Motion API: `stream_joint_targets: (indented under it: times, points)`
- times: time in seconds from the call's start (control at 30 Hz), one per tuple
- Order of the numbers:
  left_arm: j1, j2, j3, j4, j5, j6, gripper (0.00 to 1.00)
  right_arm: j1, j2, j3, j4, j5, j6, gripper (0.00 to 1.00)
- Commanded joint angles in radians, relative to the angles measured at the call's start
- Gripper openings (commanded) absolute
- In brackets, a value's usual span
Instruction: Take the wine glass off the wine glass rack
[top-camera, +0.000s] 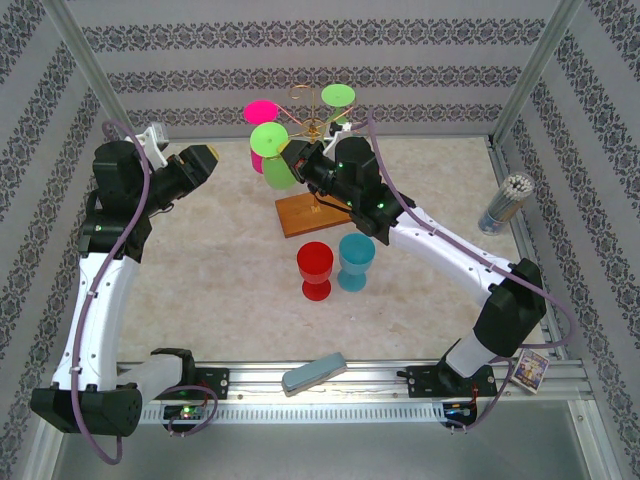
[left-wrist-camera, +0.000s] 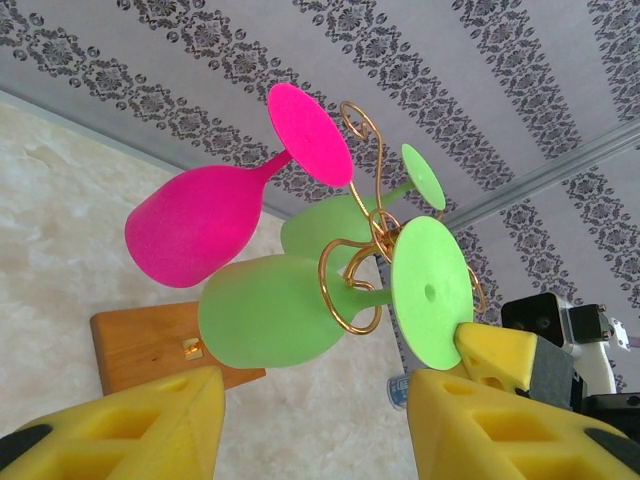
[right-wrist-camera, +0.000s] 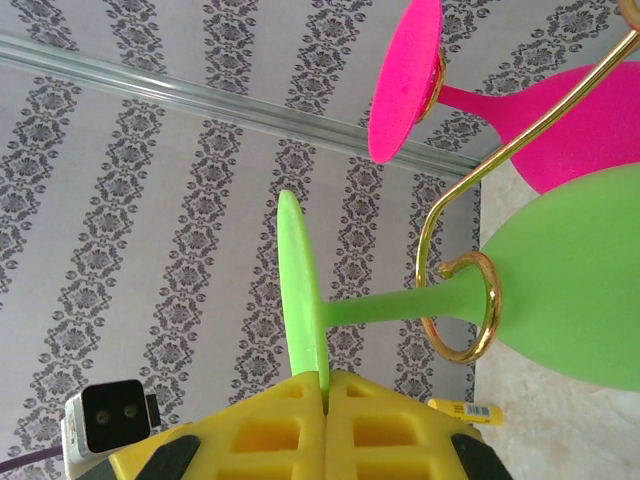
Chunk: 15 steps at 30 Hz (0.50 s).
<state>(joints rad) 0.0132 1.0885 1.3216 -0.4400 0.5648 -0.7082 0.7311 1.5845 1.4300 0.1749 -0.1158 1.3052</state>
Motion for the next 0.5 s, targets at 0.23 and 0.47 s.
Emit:
stream_joint_targets:
  times: [0.23,0.47]
  points:
    - [0.018,-0.022,-0.012,0.02,-0.009,0.003,0.52,0.014,0.006,0.048,-0.076,0.044,-0.051,0.0]
    - [0.019,-0.025,-0.013,0.018,-0.009,0.004,0.52,0.022,0.02,0.073,-0.092,0.038,-0.061,0.0]
